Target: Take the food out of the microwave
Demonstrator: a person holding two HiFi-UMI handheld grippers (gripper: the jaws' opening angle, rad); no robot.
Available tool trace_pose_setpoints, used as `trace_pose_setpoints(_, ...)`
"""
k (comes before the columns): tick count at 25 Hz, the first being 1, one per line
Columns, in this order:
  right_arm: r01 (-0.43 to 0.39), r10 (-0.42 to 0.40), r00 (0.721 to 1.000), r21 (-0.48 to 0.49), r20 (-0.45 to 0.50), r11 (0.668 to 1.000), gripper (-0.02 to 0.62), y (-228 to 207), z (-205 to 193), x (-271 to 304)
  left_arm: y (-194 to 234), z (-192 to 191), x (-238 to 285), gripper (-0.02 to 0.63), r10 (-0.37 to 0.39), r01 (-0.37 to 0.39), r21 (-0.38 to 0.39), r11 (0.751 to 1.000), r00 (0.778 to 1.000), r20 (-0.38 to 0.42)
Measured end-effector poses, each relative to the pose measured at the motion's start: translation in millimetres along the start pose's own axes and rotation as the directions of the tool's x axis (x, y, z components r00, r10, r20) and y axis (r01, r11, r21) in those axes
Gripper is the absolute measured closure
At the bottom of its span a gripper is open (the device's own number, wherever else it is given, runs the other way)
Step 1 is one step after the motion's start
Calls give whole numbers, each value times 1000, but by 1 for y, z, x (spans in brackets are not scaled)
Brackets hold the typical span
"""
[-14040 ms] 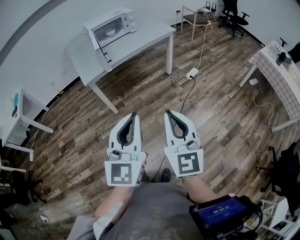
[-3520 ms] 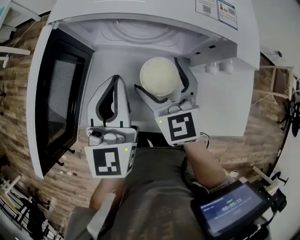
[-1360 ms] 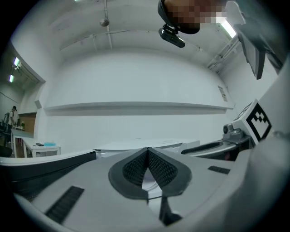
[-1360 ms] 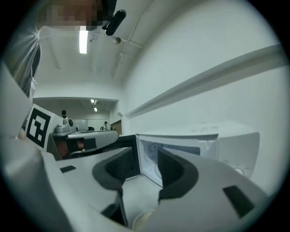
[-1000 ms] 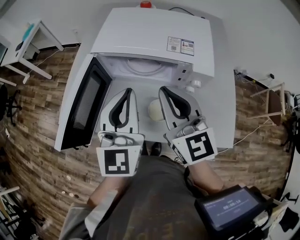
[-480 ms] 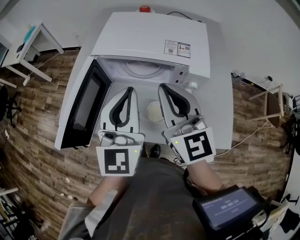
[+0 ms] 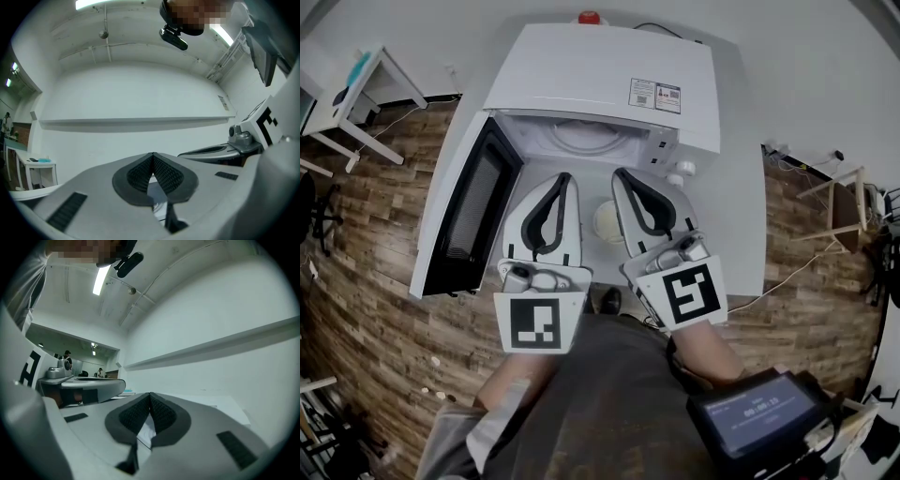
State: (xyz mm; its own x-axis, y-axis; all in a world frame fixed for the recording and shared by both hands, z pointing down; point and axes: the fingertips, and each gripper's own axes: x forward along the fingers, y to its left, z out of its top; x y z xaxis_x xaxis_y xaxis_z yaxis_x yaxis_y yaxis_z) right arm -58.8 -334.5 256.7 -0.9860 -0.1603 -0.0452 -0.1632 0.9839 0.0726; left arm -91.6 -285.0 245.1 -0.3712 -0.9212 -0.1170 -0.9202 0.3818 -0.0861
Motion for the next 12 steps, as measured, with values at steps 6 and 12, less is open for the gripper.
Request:
trace_pose_setpoints(6, -1, 1, 1000, -2, -3, 1000, 589, 5, 2, 1, 2, 2, -3, 600, -1, 1, -17, 1000, 1000, -3)
trace_pose_setpoints(12, -1, 1, 1000, 11, -12, 1000, 589, -3, -13, 8, 1, -10, 6, 600, -6, 6, -11, 1000, 1000, -14)
